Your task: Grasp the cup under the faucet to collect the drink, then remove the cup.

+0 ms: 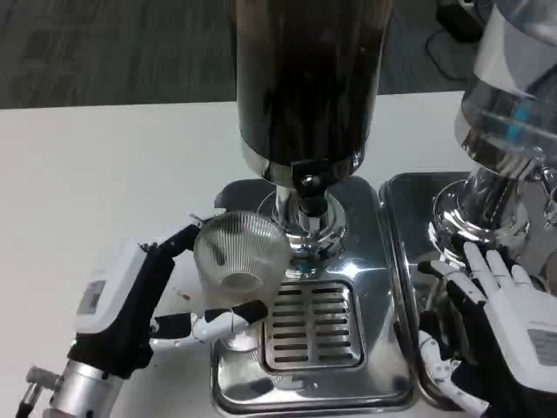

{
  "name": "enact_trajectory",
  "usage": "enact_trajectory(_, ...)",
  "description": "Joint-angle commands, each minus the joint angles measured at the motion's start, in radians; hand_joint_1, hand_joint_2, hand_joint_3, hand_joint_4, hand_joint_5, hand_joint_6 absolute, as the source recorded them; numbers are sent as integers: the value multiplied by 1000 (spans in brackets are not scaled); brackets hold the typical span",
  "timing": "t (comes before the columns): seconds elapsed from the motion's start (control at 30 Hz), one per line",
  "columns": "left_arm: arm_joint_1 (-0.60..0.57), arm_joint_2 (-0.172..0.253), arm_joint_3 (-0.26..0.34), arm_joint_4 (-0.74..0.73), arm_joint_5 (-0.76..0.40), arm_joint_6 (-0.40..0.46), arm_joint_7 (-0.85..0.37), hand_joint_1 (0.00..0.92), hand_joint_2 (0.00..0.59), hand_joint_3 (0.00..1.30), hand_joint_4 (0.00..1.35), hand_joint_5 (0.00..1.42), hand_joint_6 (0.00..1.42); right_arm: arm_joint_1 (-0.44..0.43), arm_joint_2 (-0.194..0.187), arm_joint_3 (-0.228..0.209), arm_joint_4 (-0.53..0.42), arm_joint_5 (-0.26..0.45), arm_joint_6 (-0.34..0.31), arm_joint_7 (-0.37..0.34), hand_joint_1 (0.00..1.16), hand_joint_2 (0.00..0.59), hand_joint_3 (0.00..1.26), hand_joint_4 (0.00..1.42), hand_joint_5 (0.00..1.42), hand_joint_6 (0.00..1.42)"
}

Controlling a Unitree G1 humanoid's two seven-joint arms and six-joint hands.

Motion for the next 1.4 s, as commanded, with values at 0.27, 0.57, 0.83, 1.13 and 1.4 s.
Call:
enact_trajectory(0.27, -101, -51, -84, 99, 35, -32, 19, 519, 145, 377, 390, 599, 516, 13, 34, 7, -13, -26, 19, -19, 363, 530, 218, 0, 0, 0)
enact_trajectory(0.57, -190, -108, -151, 188, 90, -2, 77, 496, 146, 377, 390, 599, 518, 23, 67, 5, -31, -31, 37, -43, 363, 530, 218, 0, 0, 0)
enact_trajectory(0.83, -232, -127, -203, 241, 135, 41, 164, 484, 143, 369, 375, 567, 436, 25, 67, 6, -32, -33, 37, -40, 363, 530, 218, 0, 0, 0)
enact_trajectory(1.13, -239, -117, -254, 263, 142, 60, 170, 437, 131, 317, 320, 504, 354, 20, 71, 13, -21, -25, 34, -40, 363, 530, 218, 0, 0, 0)
enact_trajectory(1.4, -227, -91, -277, 232, 148, 75, 179, 282, 76, 144, 188, 415, 268, 8, 67, 21, -5, -17, 29, -41, 363, 530, 218, 0, 0, 0)
